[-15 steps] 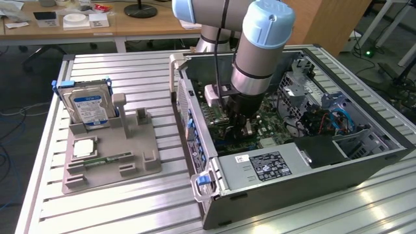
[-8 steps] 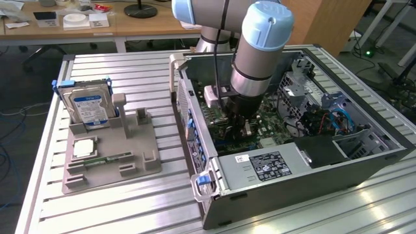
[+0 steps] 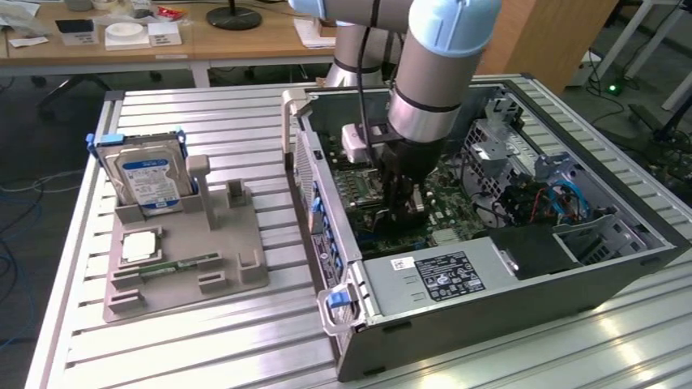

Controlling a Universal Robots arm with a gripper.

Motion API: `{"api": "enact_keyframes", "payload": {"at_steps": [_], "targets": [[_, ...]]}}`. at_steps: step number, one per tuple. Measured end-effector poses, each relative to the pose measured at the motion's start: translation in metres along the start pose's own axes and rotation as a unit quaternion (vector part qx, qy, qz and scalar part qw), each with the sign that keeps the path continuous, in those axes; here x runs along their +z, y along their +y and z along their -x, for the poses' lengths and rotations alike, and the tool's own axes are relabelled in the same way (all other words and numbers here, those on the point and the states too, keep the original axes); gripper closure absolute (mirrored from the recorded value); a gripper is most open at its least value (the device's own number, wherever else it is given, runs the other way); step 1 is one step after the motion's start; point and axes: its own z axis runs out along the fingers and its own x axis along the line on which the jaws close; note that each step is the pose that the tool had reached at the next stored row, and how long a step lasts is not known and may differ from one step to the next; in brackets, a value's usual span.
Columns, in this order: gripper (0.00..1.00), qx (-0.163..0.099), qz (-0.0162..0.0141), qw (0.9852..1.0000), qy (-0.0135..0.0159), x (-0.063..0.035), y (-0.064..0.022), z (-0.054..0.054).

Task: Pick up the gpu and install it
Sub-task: 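Insert the gpu into the slot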

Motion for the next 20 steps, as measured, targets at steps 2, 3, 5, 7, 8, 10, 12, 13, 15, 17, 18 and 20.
{"api": "enact_keyframes", "payload": {"at_steps": [2,3,5,7,8,10,12,13,15,17,18,20], "targets": [[0.66,0.000,-0.0004,1.0000,0.0000,-0.0088,-0.0001,0.000],[0.66,0.000,-0.0006,1.0000,0.0000,-0.0133,-0.0002,0.000],[0.66,0.000,-0.0013,1.0000,-0.0001,-0.0217,-0.0003,0.001],[0.66,0.000,-0.0023,1.0000,0.0001,-0.0290,-0.0004,0.001],[0.66,0.000,-0.0029,1.0000,-0.0001,-0.0295,-0.0004,0.001],[0.67,0.000,-0.0030,1.0000,-0.0002,-0.0294,-0.0004,0.001],[0.74,0.000,-0.0029,1.0000,-0.0001,-0.0295,-0.0004,0.001],[0.80,0.000,-0.0030,1.0000,-0.0001,-0.0295,-0.0004,0.001],[0.85,0.000,-0.0029,1.0000,-0.0001,-0.0296,-0.0004,0.001],[0.89,0.000,-0.0030,1.0000,-0.0001,-0.0295,-0.0005,0.001],[0.89,0.000,-0.0029,1.0000,-0.0001,-0.0295,-0.0004,0.001],[0.89,0.000,-0.0029,1.0000,-0.0001,-0.0295,-0.0004,0.001]]}}
